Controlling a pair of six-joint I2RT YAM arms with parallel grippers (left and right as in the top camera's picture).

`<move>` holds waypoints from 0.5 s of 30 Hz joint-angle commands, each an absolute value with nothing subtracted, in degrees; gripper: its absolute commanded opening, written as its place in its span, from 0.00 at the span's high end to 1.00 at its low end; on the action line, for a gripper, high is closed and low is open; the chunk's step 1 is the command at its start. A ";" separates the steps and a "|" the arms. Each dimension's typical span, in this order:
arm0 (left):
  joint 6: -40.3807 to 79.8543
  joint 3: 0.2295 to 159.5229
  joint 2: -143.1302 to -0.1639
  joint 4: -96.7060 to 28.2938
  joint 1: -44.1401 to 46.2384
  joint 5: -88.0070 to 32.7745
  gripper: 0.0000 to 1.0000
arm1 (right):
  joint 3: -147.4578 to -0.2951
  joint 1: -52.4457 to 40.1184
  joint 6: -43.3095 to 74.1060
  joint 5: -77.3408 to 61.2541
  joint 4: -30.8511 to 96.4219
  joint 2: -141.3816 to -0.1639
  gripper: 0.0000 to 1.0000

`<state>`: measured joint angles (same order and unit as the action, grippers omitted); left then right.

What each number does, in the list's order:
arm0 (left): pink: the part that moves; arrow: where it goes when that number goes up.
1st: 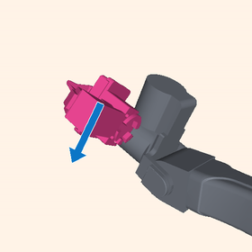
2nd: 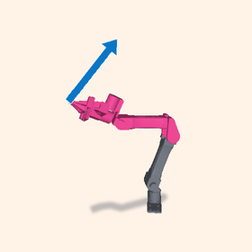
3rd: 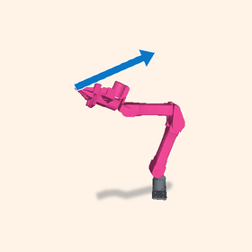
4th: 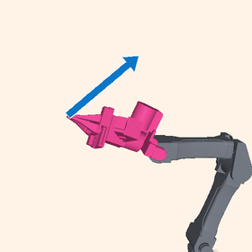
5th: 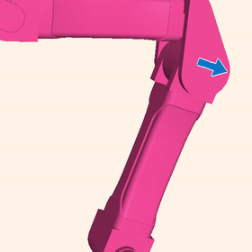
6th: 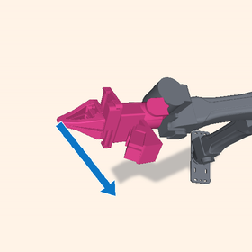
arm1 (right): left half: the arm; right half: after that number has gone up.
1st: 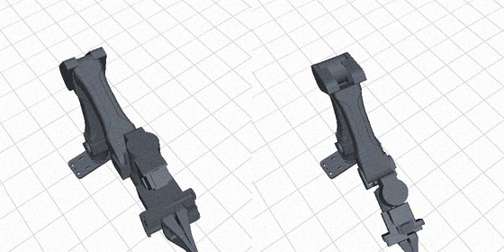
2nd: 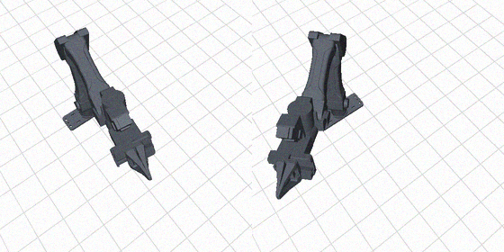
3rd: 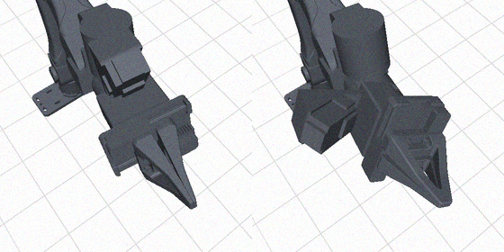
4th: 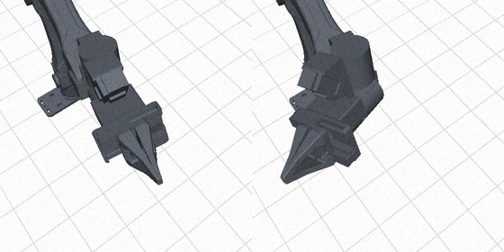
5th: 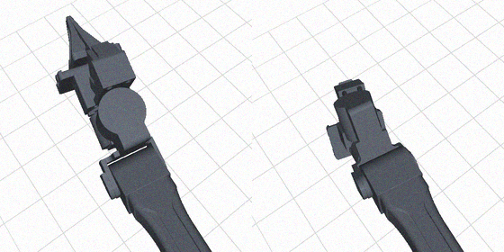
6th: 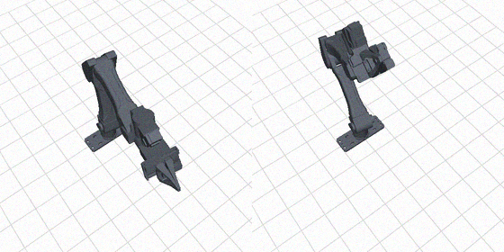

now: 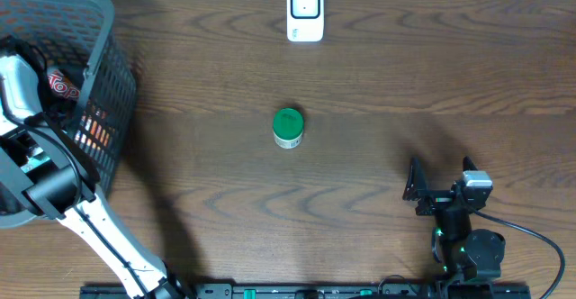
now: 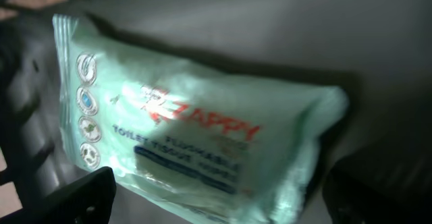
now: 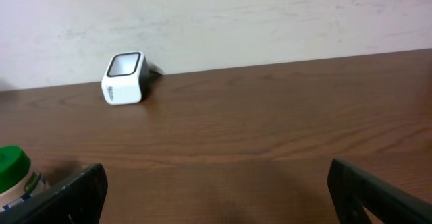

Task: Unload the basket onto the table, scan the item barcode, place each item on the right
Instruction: 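Reach the left gripper into the basket and grasp the mint-green tissue pack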

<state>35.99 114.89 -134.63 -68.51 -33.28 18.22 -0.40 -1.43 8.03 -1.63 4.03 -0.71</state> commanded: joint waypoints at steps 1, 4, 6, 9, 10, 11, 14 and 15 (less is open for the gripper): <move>35.64 114.69 -137.21 -68.64 -33.32 23.29 0.02 | -0.32 -1.87 8.08 -1.39 4.23 -0.43 0.01; 34.63 113.43 -138.26 -68.20 -33.50 23.86 0.02 | -0.32 -1.87 8.08 -1.39 4.23 -0.43 0.01; 34.33 112.12 -138.26 -68.01 -33.67 23.90 0.01 | -0.32 -1.87 8.08 -1.39 4.23 -0.43 0.01; 34.11 110.24 -138.26 -68.10 -34.06 23.90 0.13 | -0.32 -1.87 8.08 -1.39 4.23 -0.43 0.01; 34.11 109.36 -138.26 -68.12 -34.30 23.88 0.16 | -0.32 -1.87 8.08 -1.39 4.23 -0.43 0.01; 34.11 108.60 -138.26 -68.23 -34.48 23.88 0.18 | -0.32 -1.87 8.08 -1.39 4.23 -0.43 0.01; 34.13 105.32 -138.26 -67.81 -34.94 23.88 0.20 | -0.32 -1.87 8.08 -1.39 4.23 -0.43 0.01; 34.15 103.98 -138.26 -67.51 -34.98 23.88 0.23 | -0.32 -1.87 8.08 -1.39 4.23 -0.43 0.01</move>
<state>34.74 110.34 -133.75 -67.22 -33.65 25.50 -0.40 -1.43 8.03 -1.61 4.03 -0.71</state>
